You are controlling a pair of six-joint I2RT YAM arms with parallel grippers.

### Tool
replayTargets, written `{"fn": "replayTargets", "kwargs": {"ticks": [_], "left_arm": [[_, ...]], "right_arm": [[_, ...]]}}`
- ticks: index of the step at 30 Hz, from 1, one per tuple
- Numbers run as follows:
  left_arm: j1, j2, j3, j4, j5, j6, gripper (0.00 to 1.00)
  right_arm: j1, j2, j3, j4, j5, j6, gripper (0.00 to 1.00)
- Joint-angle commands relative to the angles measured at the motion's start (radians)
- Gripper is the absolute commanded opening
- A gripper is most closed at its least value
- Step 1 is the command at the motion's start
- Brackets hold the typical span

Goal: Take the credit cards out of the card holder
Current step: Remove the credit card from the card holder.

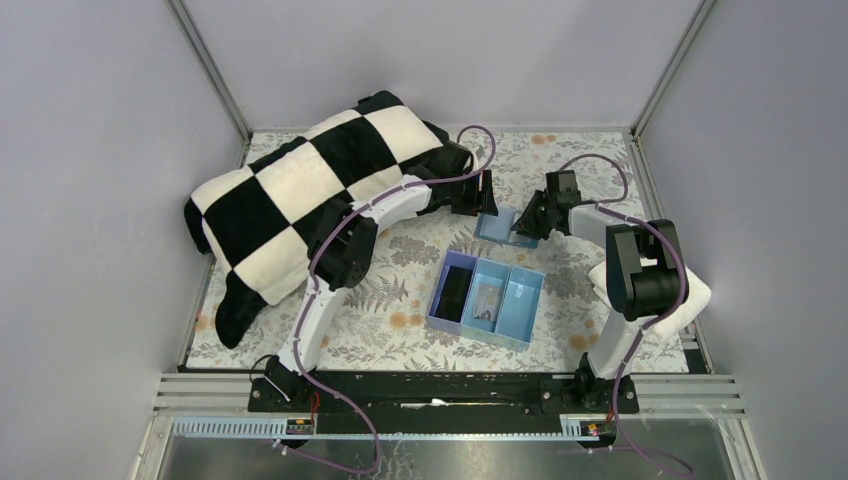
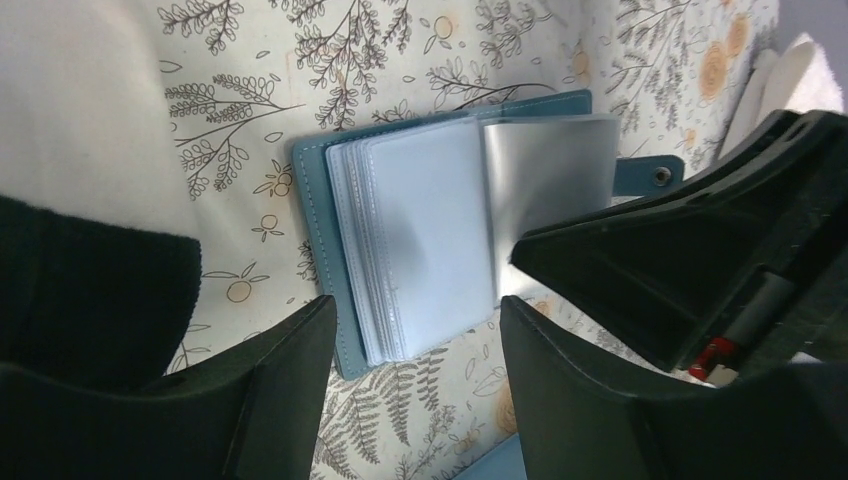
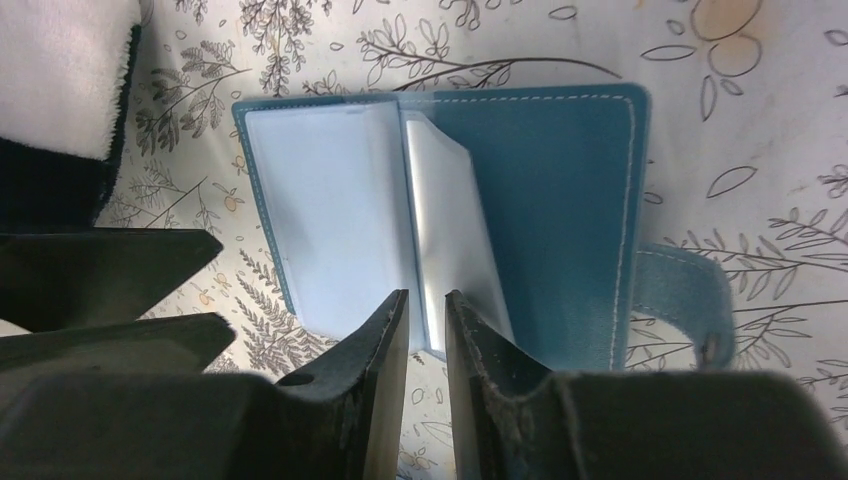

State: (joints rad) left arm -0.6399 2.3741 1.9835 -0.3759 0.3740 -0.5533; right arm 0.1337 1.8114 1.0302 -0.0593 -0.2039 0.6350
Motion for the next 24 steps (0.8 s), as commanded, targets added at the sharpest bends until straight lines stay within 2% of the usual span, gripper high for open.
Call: {"fn": "replayTargets", "kwargs": {"ticks": [1, 11, 17, 24], "left_arm": [[-0.009, 0.032, 0.069, 0.009, 0.006, 0.019, 0.65], [-0.018, 0.048, 0.064, 0.014, 0.014, 0.018, 0.64], [-0.03, 0.01, 0.035, 0.019, -0.03, 0.048, 0.62], [-0.032, -0.038, -0.041, 0.105, -0.024, 0.043, 0.6]], "right_arm": [[-0.022, -0.007, -0.009, 0.036, -0.005, -0.022, 0.27], [-0.032, -0.08, -0.083, 0.034, 0.05, -0.03, 0.26], [-0.037, -0.099, -0.097, 0.05, 0.066, -0.025, 0.25], [-0.039, -0.165, -0.11, 0.079, 0.117, -0.028, 0.25]]}}
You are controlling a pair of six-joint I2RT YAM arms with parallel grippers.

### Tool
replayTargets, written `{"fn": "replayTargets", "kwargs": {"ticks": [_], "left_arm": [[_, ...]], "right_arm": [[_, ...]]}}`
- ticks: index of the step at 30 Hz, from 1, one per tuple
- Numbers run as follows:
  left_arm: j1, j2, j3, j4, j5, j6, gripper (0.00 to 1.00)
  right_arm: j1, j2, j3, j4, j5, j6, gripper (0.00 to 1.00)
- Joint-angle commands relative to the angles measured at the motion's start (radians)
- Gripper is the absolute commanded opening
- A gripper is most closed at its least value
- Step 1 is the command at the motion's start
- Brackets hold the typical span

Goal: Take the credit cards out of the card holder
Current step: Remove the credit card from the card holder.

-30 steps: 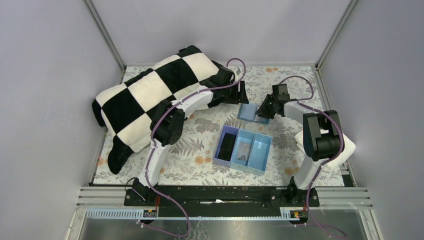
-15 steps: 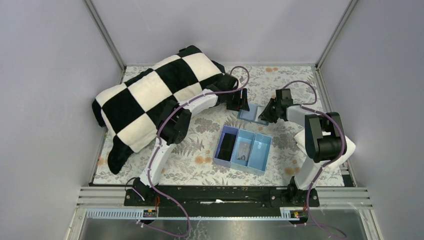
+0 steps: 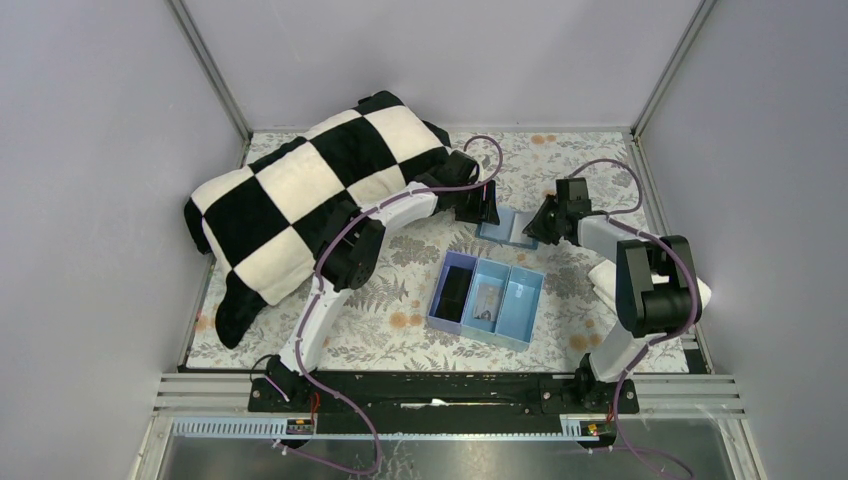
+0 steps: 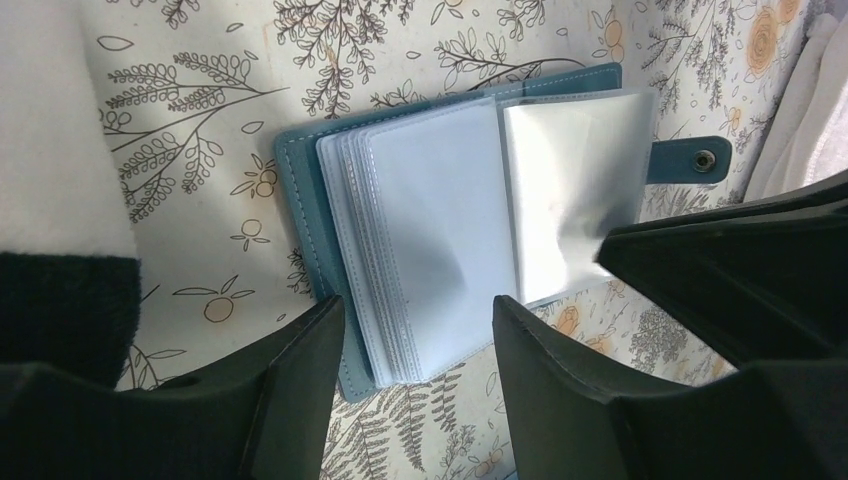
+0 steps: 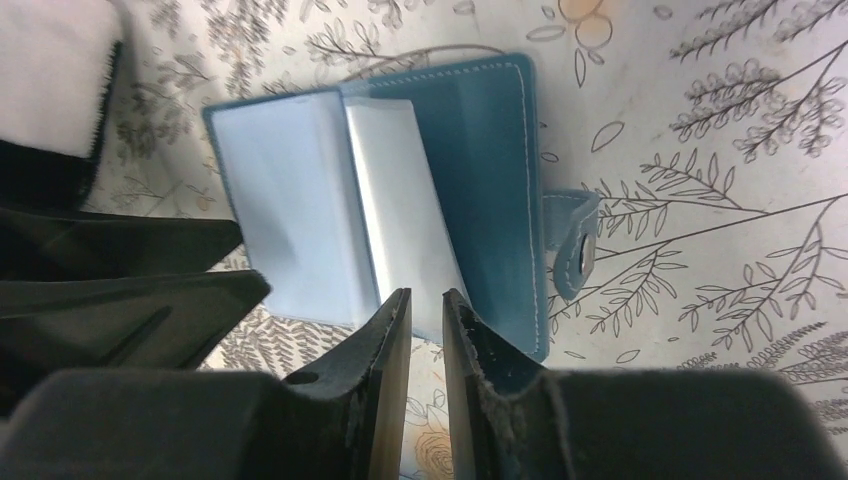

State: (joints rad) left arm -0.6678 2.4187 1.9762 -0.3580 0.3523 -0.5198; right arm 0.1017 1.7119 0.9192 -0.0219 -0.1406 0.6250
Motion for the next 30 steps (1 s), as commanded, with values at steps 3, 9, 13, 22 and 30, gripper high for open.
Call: {"fn": "replayTargets", "kwargs": {"ticks": [3, 9, 13, 22, 30], "left_arm": [[-0.005, -0.067, -0.027, 0.088, 0.005, 0.002, 0.6], [-0.007, -0.061, -0.02, 0.084, 0.008, -0.003, 0.58], [-0.007, -0.077, -0.035, 0.101, 0.0, -0.002, 0.56], [-0.054, -0.154, -0.073, 0.113, -0.105, 0.069, 0.6], [-0.065, -0.099, -0.024, 0.083, -0.105, 0.072, 0.63]], "right_arm": [[-0.011, -0.034, 0.022, 0.028, 0.057, -0.028, 0.25], [-0.027, 0.002, 0.014, 0.005, 0.042, -0.011, 0.2], [-0.039, 0.005, 0.006, 0.005, 0.038, -0.011, 0.2], [-0.055, 0.016, -0.011, 0.013, 0.026, -0.021, 0.2], [-0.058, 0.017, -0.023, 0.013, 0.016, -0.018, 0.2]]}}
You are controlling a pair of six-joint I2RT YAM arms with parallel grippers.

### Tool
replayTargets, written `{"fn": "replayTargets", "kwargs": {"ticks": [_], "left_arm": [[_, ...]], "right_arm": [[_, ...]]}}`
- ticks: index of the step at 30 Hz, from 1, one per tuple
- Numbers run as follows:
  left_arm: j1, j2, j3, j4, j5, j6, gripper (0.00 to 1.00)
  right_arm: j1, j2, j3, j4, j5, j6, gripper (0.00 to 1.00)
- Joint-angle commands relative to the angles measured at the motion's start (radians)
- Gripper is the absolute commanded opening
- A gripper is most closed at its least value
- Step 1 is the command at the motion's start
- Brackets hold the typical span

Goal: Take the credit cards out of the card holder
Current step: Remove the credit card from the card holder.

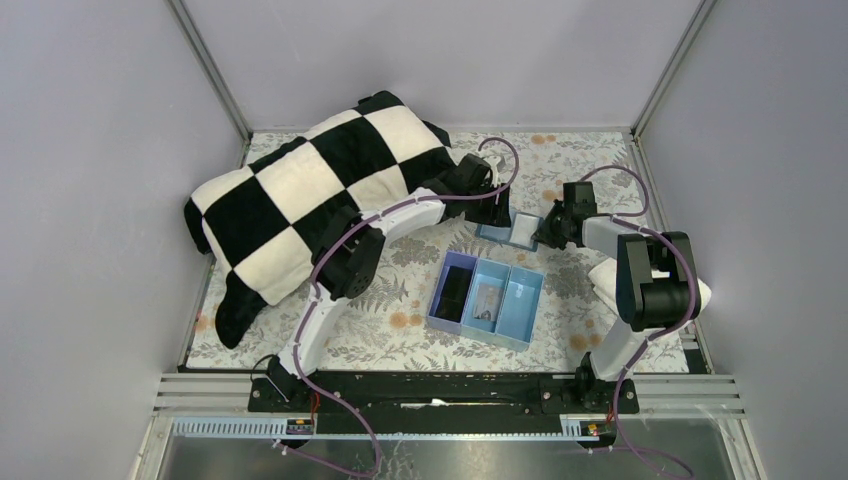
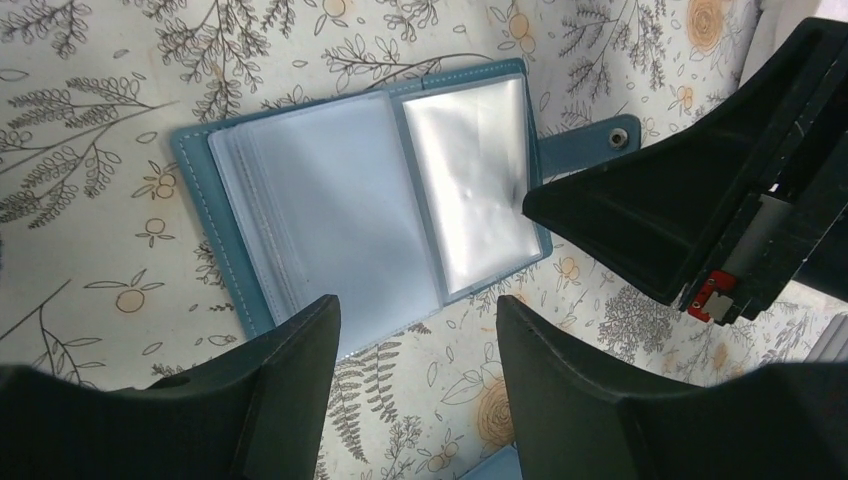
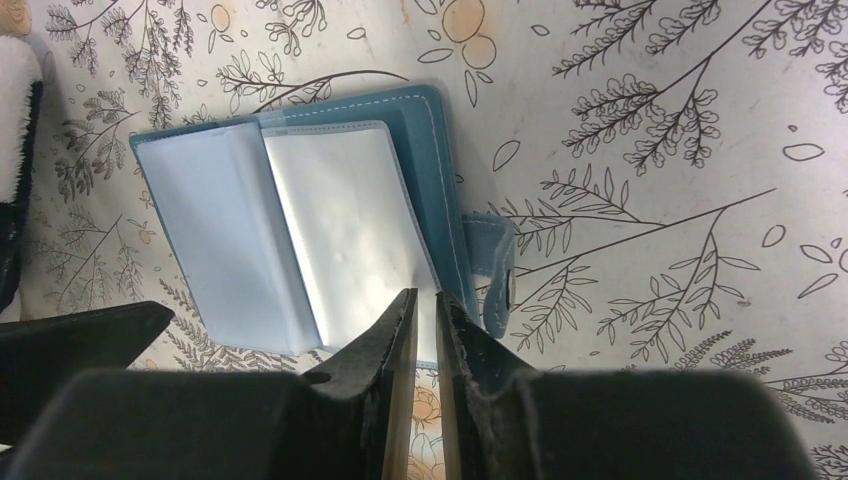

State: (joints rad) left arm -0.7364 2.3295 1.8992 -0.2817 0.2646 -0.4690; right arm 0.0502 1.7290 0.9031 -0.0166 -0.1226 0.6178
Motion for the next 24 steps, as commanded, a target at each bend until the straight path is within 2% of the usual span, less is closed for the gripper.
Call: {"fn": "replayTargets", "kwargs": {"ticks": [1, 7, 16, 24], "left_arm": [[0.003, 0.0, 0.065, 0.0, -0.024, 0.02, 0.63], [0.005, 0.029, 0.073, -0.012, -0.051, 0.011, 0.66], [0.004, 0.072, 0.088, -0.019, -0.006, -0.003, 0.66], [0.003, 0.084, 0.103, -0.015, 0.051, -0.009, 0.6]], "right_arm": [[-0.007, -0.001, -0.008, 0.007, -0.003, -0.011, 0.19], [-0.007, -0.005, -0.01, 0.007, -0.007, -0.013, 0.19], [-0.009, -0.005, -0.013, 0.007, -0.013, -0.013, 0.2], [-0.01, 0.001, -0.025, 0.044, -0.022, -0.012, 0.19]]}}
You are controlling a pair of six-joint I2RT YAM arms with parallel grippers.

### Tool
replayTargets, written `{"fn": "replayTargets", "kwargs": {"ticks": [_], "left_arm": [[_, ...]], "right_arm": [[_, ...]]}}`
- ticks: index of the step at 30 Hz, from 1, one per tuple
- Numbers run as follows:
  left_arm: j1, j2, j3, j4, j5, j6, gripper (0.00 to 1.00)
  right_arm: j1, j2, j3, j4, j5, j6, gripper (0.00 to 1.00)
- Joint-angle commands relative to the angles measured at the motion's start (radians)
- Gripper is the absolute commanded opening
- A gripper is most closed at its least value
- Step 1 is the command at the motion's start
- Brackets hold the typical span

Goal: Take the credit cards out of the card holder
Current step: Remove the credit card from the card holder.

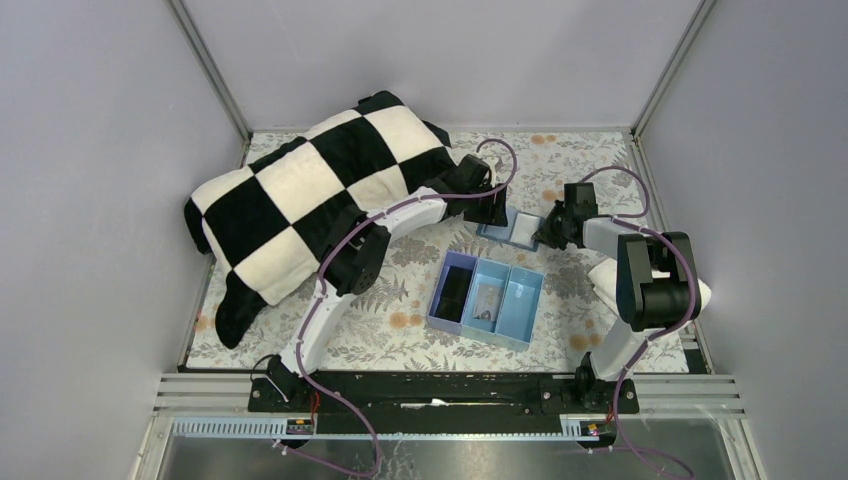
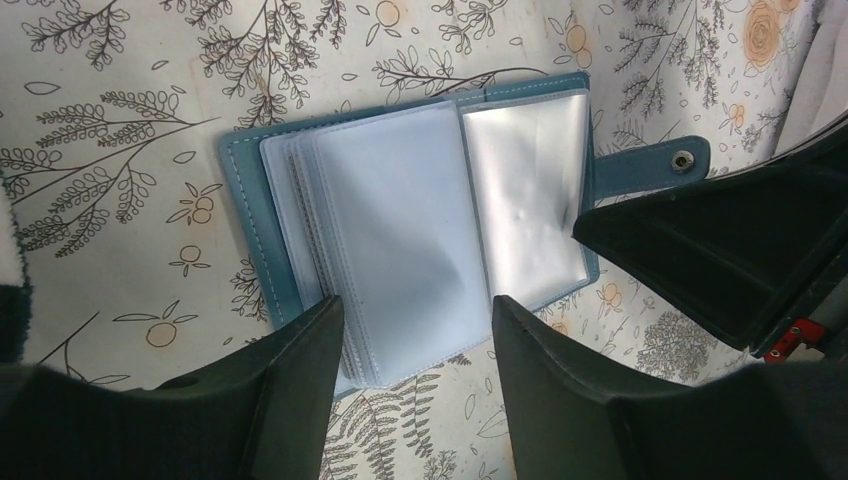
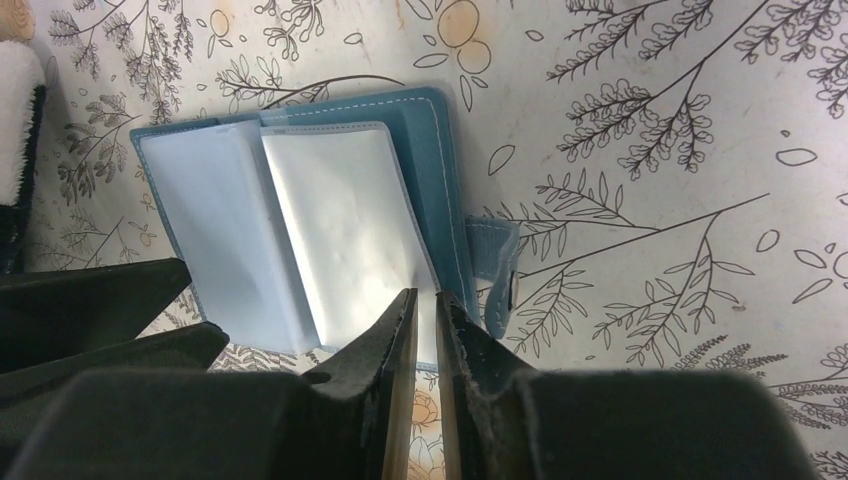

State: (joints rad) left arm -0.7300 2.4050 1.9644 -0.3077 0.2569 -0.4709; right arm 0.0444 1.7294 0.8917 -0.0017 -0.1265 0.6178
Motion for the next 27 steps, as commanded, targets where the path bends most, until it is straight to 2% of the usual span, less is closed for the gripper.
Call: {"fn": "replayTargets", "kwargs": {"ticks": [1, 6, 15, 23, 27], "left_arm": [[-0.003, 0.002, 0.035, 0.019, 0.065, -0.01, 0.58], [-0.003, -0.035, -0.001, 0.098, 0.146, -0.043, 0.55], [-0.002, -0.002, 0.0, 0.167, 0.274, -0.13, 0.54], [-0.006, -0.02, -0.032, 0.23, 0.304, -0.166, 0.54], [-0.005, -0.016, -0.032, 0.246, 0.311, -0.179, 0.5]], "right_arm": [[-0.004, 0.001, -0.014, 0.029, -0.019, -0.012, 0.19], [-0.004, 0.004, -0.014, 0.033, -0.026, -0.007, 0.19], [-0.003, 0.006, -0.027, 0.049, -0.046, 0.009, 0.19], [-0.007, -0.001, -0.037, 0.054, -0.045, 0.01, 0.19], [-0.012, -0.013, -0.04, 0.049, -0.041, 0.009, 0.19]]}}
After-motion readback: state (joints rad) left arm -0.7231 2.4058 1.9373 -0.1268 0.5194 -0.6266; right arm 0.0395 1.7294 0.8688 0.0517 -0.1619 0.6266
